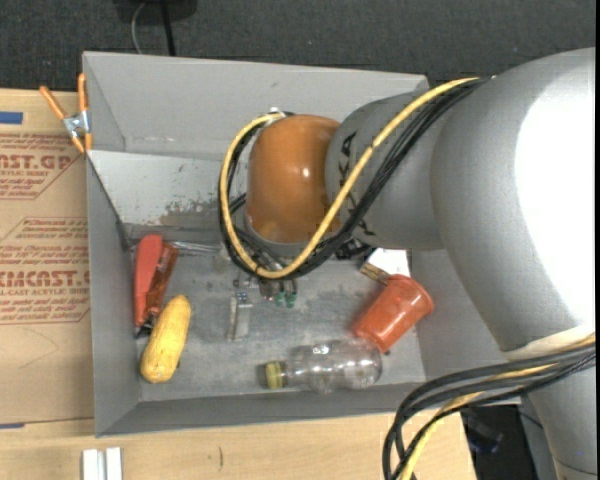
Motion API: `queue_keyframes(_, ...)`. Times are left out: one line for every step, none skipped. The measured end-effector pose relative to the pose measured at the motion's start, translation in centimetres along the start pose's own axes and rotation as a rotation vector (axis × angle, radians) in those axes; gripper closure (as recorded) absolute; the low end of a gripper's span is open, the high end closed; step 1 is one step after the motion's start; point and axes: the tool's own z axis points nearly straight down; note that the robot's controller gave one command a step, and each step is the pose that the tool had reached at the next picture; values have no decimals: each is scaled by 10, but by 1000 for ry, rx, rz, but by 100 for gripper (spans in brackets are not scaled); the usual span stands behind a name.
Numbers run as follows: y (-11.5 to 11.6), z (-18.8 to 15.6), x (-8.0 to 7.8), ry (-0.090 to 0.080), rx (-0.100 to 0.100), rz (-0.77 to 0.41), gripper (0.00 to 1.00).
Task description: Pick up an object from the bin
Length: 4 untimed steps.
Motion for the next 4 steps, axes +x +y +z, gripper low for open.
queue_keyframes(17,16,7,6,-1,-10,0)
queue_keyframes(27,32,13,5,-4,28,0)
queue_keyframes(28,-11,30,13,3,17,0)
queue_keyframes(27,-41,24,-2,-3,-133,0)
